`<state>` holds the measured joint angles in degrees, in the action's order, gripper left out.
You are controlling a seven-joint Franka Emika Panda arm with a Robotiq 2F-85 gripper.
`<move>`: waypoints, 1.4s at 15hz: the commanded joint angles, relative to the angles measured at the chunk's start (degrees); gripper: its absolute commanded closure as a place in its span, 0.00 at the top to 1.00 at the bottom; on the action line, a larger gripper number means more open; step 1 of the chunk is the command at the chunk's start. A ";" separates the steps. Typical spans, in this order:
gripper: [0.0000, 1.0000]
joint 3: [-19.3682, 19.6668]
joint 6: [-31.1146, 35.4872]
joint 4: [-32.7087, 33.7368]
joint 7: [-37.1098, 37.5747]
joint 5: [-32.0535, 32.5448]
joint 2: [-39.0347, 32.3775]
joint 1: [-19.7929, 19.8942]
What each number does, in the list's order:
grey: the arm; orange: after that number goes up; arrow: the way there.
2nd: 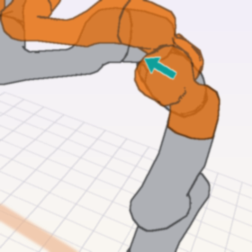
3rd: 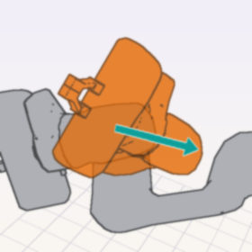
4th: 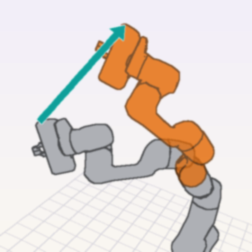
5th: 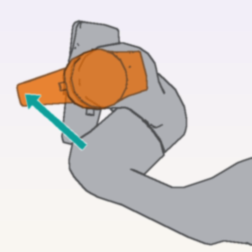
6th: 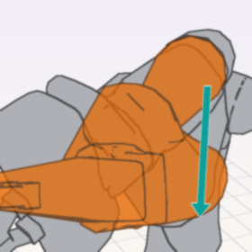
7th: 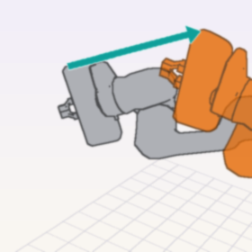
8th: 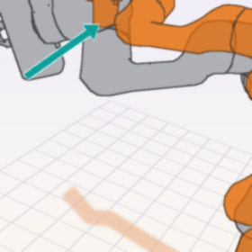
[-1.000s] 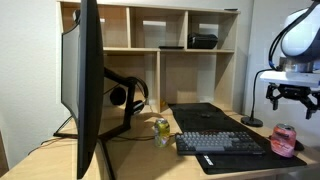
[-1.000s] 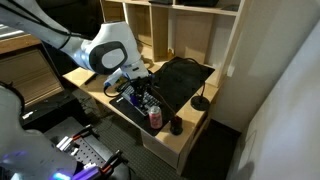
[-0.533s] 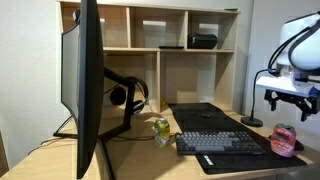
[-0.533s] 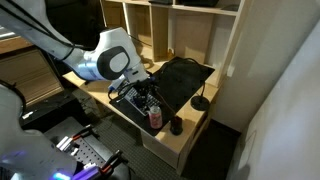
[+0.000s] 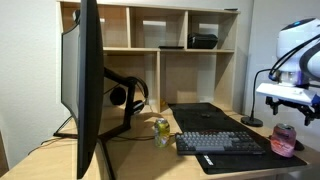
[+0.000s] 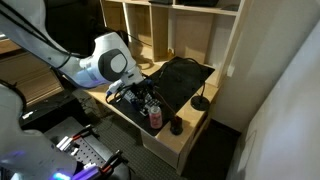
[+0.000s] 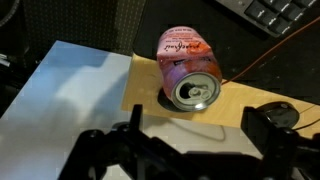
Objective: Put the pink can next to the yellow one
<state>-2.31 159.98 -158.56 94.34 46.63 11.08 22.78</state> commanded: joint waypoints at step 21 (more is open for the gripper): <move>1.00 -3.02 -4.94 4.56 22.63 15.30 -9.11 0.60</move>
<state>-5.28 156.45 -155.69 113.60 59.48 4.59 22.79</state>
